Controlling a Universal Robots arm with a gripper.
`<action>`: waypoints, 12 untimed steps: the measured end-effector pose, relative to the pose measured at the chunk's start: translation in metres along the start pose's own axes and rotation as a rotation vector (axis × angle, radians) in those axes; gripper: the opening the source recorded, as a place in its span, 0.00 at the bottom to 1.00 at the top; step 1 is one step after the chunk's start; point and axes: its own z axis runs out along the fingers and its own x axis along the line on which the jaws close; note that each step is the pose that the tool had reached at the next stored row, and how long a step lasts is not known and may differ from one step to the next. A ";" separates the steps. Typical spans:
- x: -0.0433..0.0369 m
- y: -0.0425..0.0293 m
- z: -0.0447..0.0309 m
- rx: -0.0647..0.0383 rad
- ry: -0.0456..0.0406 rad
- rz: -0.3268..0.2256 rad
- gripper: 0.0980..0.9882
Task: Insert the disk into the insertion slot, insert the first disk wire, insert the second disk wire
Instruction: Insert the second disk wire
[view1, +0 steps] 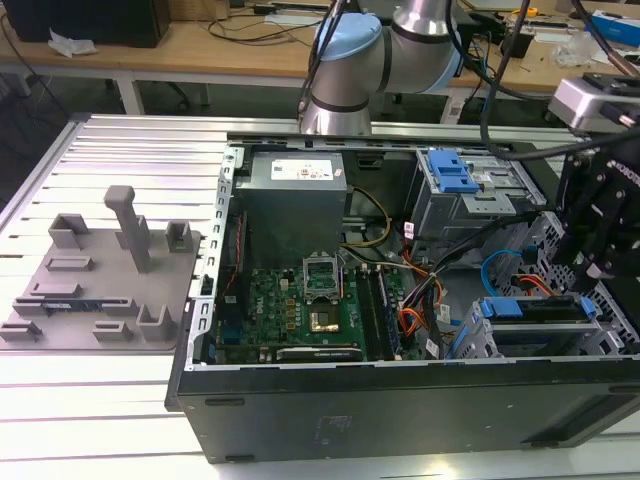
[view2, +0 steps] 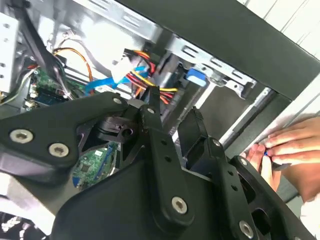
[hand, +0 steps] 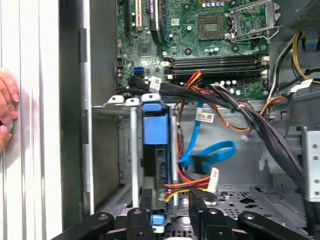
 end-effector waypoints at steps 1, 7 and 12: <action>-0.0051 0.0002 -0.0011 0.000 0.0085 0.000 0.37; -0.0403 0.0015 -0.0078 -0.004 0.1646 0.005 0.37; -0.0537 0.0019 -0.0096 -0.008 0.2309 0.006 0.37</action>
